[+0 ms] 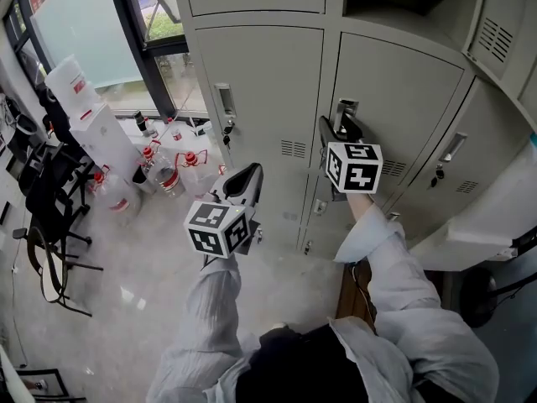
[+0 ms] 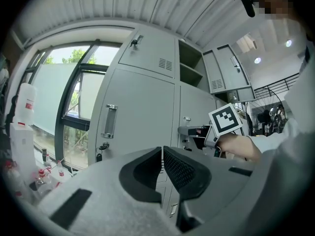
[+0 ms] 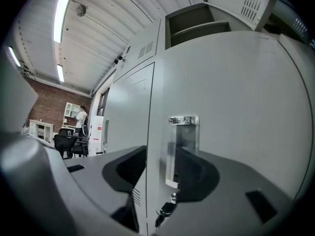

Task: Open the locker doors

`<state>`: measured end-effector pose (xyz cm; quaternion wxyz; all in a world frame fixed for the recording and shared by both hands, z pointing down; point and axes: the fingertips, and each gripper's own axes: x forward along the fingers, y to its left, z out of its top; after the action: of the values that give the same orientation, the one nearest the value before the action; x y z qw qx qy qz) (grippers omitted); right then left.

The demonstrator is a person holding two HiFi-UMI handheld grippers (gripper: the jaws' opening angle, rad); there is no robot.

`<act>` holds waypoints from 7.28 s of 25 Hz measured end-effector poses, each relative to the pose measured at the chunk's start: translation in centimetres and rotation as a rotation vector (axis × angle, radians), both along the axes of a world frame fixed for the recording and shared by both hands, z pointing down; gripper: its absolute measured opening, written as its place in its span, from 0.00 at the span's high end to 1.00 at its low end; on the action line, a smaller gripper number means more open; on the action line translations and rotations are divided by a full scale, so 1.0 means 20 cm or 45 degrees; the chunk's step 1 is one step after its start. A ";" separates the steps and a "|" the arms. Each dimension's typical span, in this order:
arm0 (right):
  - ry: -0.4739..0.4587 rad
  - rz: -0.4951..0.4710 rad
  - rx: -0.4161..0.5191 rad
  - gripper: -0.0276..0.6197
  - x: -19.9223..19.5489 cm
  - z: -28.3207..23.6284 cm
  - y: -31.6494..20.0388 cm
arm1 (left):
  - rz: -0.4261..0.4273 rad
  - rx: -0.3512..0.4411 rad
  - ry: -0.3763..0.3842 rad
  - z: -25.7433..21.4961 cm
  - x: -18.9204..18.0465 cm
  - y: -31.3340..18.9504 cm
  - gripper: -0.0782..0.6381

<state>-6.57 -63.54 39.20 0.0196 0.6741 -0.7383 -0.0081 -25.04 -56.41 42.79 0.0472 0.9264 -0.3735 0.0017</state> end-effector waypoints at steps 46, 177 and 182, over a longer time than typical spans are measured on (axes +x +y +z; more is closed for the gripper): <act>0.006 0.030 0.198 0.77 -0.01 0.03 0.77 | 0.279 0.001 0.032 0.28 0.13 0.40 0.87; -0.182 0.646 0.062 0.96 -0.21 0.65 2.20 | 0.673 -0.072 0.029 0.56 -0.02 1.08 0.87; -0.179 0.641 0.060 0.96 -0.21 0.64 2.19 | 0.665 -0.068 0.031 0.55 -0.03 1.06 0.87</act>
<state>-10.71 -19.80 52.10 -0.0461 0.8358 -0.5464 0.0269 -25.72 -35.22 53.84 0.0740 0.9898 -0.1207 0.0124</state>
